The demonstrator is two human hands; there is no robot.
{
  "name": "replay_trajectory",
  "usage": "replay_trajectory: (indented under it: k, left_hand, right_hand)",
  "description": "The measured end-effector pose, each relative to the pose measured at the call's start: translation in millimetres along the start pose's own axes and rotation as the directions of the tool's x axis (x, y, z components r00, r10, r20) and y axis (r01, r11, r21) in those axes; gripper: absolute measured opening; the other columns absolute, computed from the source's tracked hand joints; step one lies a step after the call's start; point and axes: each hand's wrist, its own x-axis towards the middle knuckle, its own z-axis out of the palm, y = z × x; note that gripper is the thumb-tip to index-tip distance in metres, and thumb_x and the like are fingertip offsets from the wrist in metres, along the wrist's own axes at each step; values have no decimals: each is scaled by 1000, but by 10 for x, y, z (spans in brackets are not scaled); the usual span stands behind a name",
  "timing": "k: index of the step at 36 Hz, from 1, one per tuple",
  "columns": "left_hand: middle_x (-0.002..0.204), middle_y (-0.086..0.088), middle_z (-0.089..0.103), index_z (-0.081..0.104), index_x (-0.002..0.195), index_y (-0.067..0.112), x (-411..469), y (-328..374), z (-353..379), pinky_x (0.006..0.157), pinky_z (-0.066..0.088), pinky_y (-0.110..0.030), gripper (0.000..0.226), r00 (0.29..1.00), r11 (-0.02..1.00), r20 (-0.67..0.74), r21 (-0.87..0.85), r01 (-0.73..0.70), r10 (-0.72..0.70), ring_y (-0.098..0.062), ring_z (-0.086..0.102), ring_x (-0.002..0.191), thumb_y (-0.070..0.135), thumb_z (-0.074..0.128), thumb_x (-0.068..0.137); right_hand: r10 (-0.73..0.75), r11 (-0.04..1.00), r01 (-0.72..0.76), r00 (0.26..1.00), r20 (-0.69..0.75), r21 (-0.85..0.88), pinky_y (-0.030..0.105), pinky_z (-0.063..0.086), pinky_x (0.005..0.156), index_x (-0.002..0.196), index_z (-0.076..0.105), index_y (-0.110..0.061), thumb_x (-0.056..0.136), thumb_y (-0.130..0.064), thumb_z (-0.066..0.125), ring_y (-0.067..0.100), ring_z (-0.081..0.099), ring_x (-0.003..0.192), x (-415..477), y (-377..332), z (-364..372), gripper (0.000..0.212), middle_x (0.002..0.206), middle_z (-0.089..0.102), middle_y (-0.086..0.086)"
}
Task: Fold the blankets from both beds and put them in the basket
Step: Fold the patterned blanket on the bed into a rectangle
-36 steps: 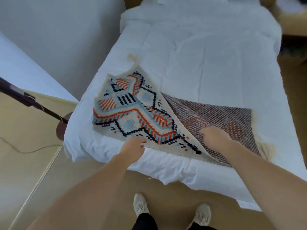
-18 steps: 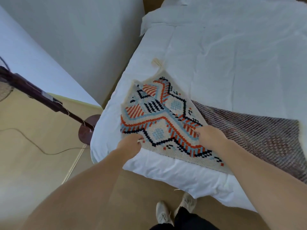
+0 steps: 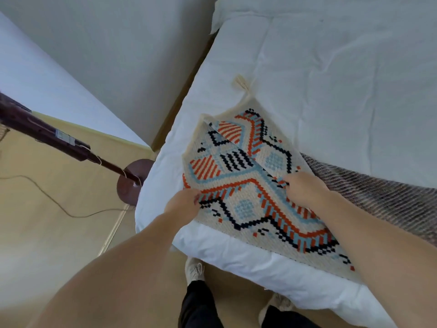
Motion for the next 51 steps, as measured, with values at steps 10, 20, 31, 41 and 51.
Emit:
replay_trajectory:
  k: [10, 20, 31, 41, 51]
  left_hand:
    - [146, -6, 44, 32, 146, 16, 1370, -1022, -97, 105, 37, -36, 51, 998, 999, 55, -1, 34, -34, -26, 43, 132, 14, 40, 96]
    - [128, 3, 52, 35, 138, 14, 2487, -1368, -40, 75, 43, -27, 51, 974, 894, 209, -449, 11, 93, -16, 49, 103, 17, 54, 90]
    - [98, -4, 66, 65, 99, 3, 2045, -1601, 7, 82, 49, -35, 55, 919, 817, 350, -573, 57, 181, -20, 60, 92, 43, 74, 63]
    - [75, 4, 57, 50, 85, 18, 1907, -1739, -232, 54, 40, -23, 16, 975, 807, 106, -582, -100, 197, -11, 53, 64, 30, 57, 94]
    - [128, 2, 52, 60, 113, 10, 1795, -1877, -85, 117, 18, -33, 22, 813, 811, 184, -343, -473, 552, -13, 41, 125, 17, 58, 92]
  right_hand:
    - [-36, 999, 32, 995, 96, 34, 34, 55, 62, 92, 58, -15, 93, -11, 43, 20, 62, 75, 1057, -1462, 772, 15, 88, 63, 5]
    - [-3, 1000, 0, 987, 163, 19, 51, 22, 117, 153, 15, -19, 101, -28, 38, 31, 9, 147, 1610, -2369, 1327, 57, 160, 10, 12]
    - [67, 998, -64, 985, 162, -27, 46, 16, 117, 153, 15, -15, 101, -30, 38, 32, 5, 148, 1454, -2550, 1338, 59, 161, 8, 13]
    - [31, 999, -28, 985, 170, -20, 46, 29, 113, 152, 16, -17, 101, -32, 38, 31, 17, 145, 1340, -2886, 1260, 58, 158, 13, 13]
    - [42, 999, -38, 982, 186, -23, 46, 25, 116, 154, 5, -20, 93, -16, 45, 29, 12, 147, 1353, -2911, 1314, 72, 161, 5, 10]
